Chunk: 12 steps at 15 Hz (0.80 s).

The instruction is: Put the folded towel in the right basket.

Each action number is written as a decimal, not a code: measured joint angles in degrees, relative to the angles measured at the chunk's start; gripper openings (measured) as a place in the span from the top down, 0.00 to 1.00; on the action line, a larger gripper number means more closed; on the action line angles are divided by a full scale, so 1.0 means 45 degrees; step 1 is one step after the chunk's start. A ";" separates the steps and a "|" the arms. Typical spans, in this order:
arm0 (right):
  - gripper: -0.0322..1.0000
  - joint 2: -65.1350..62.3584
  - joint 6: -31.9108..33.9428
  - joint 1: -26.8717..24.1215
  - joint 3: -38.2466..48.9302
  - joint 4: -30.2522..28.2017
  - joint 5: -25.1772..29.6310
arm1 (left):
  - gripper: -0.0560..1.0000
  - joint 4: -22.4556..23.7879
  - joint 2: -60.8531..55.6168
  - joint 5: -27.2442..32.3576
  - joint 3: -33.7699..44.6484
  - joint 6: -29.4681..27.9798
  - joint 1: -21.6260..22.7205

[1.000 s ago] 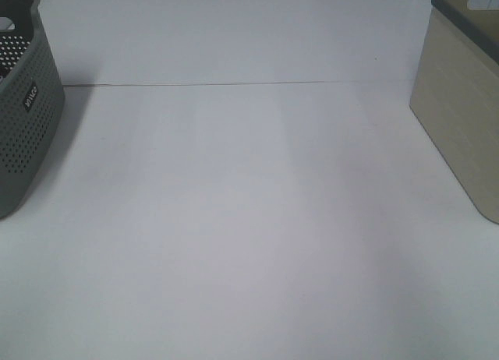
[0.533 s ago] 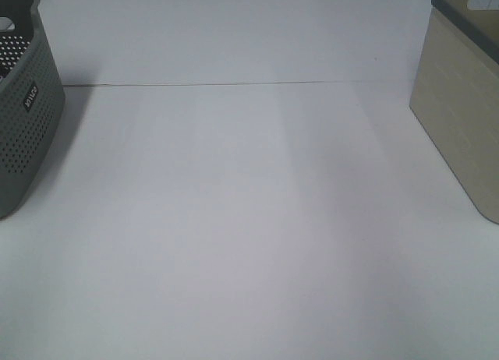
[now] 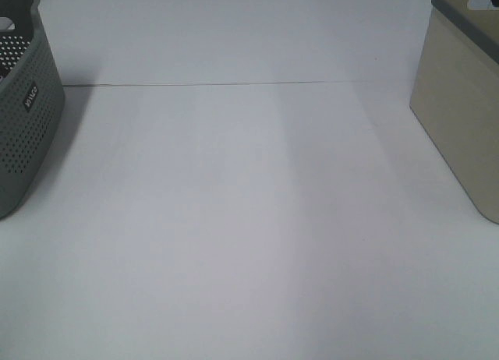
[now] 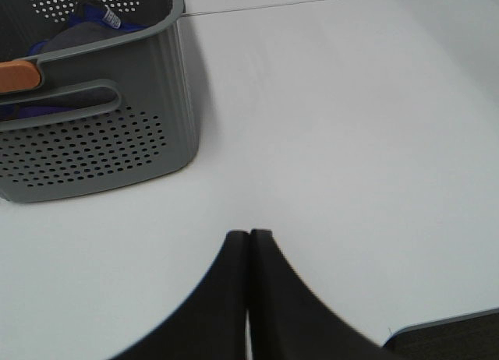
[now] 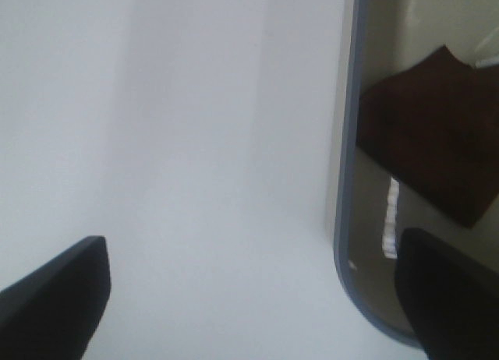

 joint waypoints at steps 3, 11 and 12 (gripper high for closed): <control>0.05 -0.1757 0.0624 0.0471 0.1935 -0.0993 0.0000 | 0.95 0.0000 0.0000 0.0000 0.0000 0.0000 0.0000; 0.05 -0.8862 0.0624 0.0471 0.7881 -0.1133 0.0000 | 0.95 0.0000 0.0000 0.0000 0.0000 0.0000 0.0000; 0.05 -0.9829 0.0624 0.0471 0.8683 -0.1133 0.0000 | 0.95 0.0000 0.0000 0.0000 0.0000 0.0000 0.0000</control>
